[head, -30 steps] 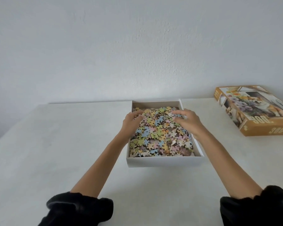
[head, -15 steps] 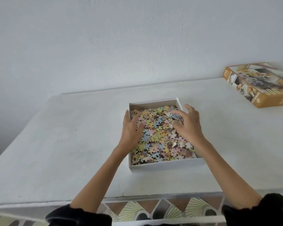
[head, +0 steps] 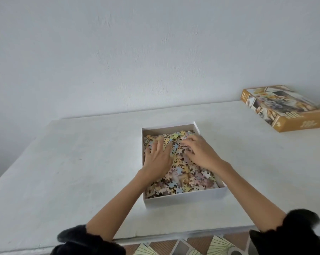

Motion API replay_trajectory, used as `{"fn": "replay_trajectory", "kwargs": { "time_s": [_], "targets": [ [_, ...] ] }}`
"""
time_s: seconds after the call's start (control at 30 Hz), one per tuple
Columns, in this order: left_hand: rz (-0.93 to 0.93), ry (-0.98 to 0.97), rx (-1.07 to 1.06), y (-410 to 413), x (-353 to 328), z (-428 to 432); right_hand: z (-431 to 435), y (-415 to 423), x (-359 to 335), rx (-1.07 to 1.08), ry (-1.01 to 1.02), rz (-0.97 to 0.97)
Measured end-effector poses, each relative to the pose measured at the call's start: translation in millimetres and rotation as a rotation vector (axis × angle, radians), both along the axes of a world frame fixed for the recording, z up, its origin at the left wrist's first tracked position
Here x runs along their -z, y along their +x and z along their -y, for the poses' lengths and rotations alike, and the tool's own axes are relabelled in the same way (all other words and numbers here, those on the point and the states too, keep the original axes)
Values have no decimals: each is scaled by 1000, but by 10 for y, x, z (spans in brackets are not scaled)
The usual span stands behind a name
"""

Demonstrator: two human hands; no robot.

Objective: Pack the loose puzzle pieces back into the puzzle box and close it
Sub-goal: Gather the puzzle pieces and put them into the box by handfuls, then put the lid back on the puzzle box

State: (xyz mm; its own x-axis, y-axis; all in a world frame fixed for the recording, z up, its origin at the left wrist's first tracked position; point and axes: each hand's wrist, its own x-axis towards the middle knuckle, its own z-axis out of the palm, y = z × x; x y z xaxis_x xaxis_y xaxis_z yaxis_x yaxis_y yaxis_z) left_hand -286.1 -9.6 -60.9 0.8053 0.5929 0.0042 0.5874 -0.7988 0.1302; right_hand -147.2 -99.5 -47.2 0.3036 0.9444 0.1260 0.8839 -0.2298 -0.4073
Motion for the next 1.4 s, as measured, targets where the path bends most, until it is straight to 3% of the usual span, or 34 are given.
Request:
{"fn": "replay_trajectory", "kwargs": {
  "time_s": [0.13, 0.37, 0.6, 0.93, 1.17, 1.3, 1.4],
  "targets": [
    [-98, -95, -42, 29, -11, -113, -10, 11, 52, -71, -145, 83],
    [253, -127, -13, 213, -294, -173, 62, 287, -168, -4, 144, -55],
    [348, -116, 51, 969, -670, -121, 168, 1125, -384, 142, 261, -99],
    [386, -590, 3, 2831, -820, 193, 619, 2793, -470, 376, 287, -111],
    [401, -900, -103, 3953, -475, 561, 1027, 3917, -366, 554, 204, -76],
    [426, -978, -176, 4269, -268, 832, 1240, 4388, -233, 732, 53, -144],
    [442, -971, -189, 4410, -169, 903, 1346, 4532, -196, 731, -6, -276]
  ]
}}
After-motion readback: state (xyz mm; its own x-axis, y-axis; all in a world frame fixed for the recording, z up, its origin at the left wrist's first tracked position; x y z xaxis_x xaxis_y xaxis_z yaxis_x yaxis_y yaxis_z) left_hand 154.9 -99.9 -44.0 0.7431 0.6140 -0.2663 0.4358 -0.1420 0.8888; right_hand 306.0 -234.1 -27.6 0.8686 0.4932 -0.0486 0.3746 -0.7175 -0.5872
